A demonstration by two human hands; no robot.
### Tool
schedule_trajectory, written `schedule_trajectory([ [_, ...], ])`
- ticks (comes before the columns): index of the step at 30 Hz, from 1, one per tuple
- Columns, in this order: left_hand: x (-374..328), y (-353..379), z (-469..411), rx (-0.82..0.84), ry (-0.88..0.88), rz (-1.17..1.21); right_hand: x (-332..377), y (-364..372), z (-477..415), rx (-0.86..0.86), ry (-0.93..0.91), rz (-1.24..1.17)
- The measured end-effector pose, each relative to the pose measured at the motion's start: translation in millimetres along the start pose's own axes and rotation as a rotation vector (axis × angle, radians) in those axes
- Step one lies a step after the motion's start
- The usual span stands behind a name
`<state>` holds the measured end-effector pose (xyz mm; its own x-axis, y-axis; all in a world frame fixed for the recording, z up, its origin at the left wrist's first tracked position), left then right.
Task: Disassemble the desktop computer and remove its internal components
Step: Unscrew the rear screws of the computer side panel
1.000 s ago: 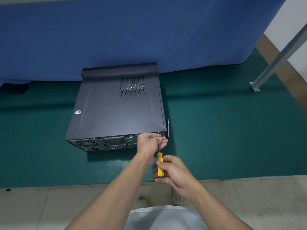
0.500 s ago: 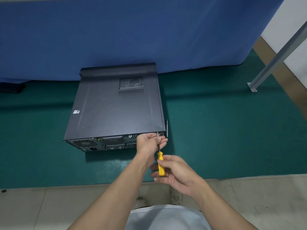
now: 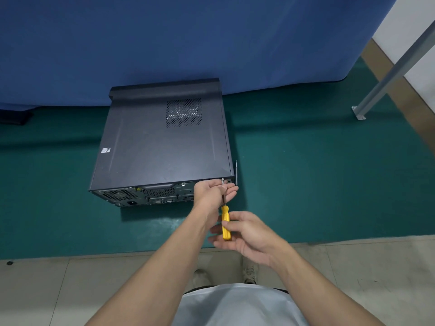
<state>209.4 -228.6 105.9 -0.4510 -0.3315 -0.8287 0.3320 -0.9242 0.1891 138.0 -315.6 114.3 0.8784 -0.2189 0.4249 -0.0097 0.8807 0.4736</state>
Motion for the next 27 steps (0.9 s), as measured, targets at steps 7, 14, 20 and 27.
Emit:
schedule_trajectory([
  [7, -0.6, -8.1, -1.8, -0.089, 0.062, -0.144, -1.9, -5.9, -2.1, -0.384, -0.139, 0.327],
  [14, -0.3, -2.5, -0.6, -0.013, -0.005, 0.062, -2.6, -5.7, 2.4, -0.032, -0.025, -0.003],
  [20, 3.0, -6.3, -0.3, -0.097, 0.037, -0.097, -4.3, 0.0, 0.1, -0.337, -0.123, 0.336],
  [27, 0.1, -1.8, 0.7, -0.023, -0.008, 0.037, -3.1, 5.5, 6.0, -0.028, -0.032, 0.03],
])
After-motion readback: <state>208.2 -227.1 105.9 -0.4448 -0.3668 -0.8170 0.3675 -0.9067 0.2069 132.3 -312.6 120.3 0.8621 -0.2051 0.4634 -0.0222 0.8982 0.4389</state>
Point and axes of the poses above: each hand's wrist, its own z-axis away from the middle knuckle, its own y-axis out of the palm, x = y × z, the point moved 4 cm from there along -z, towards the middle knuckle, and after that the axes turned 9 degrees about y, right-handed, at the moved point
